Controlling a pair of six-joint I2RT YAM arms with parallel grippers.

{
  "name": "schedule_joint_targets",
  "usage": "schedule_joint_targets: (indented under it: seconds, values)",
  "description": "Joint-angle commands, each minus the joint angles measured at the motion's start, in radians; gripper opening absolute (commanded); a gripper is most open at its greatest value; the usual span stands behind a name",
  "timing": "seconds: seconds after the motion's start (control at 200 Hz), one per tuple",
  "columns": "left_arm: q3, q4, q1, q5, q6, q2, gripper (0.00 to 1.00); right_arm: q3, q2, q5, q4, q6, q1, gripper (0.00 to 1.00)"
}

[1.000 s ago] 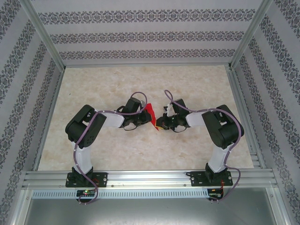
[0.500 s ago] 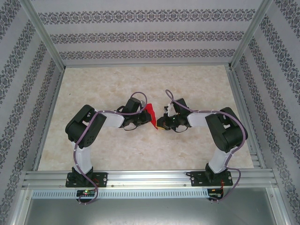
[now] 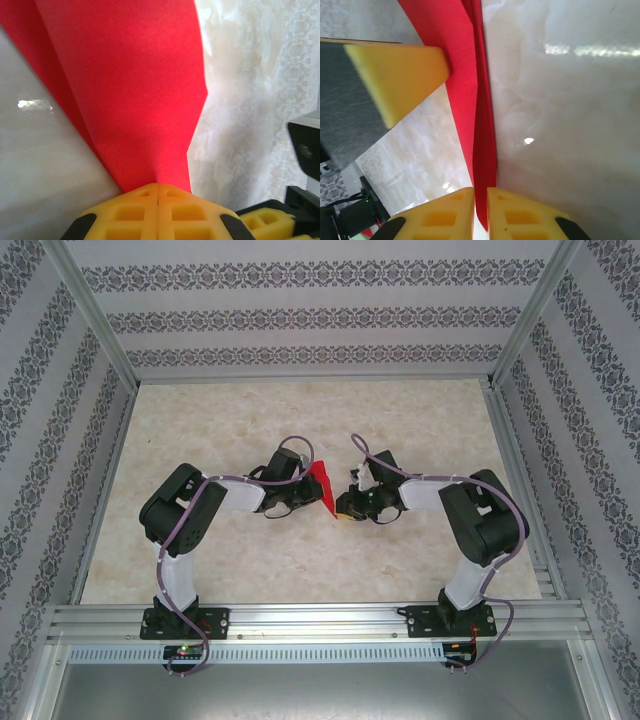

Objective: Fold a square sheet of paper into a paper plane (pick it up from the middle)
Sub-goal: Fold the wing for the fifth time at the center of the table.

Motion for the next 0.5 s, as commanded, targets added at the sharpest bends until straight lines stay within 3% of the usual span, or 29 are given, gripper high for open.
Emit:
schedule_joint_targets:
  seconds: [0.0,0.145,0.495]
  values:
    - [-0.005,-0.113,-0.007,-0.047,0.019,0.021,0.08,0.023,-0.073,0.077,-0.084,-0.046,0.011,0.16]
    - [-0.007,-0.113,-0.007,-0.046,0.019,0.020,0.08,0.051,-0.073,0.056,-0.075,-0.056,0.025,0.16]
    - [-0.008,-0.111,-0.008,-0.043,0.015,0.018,0.08,0.116,0.086,-0.026,0.013,-0.024,0.057,0.12]
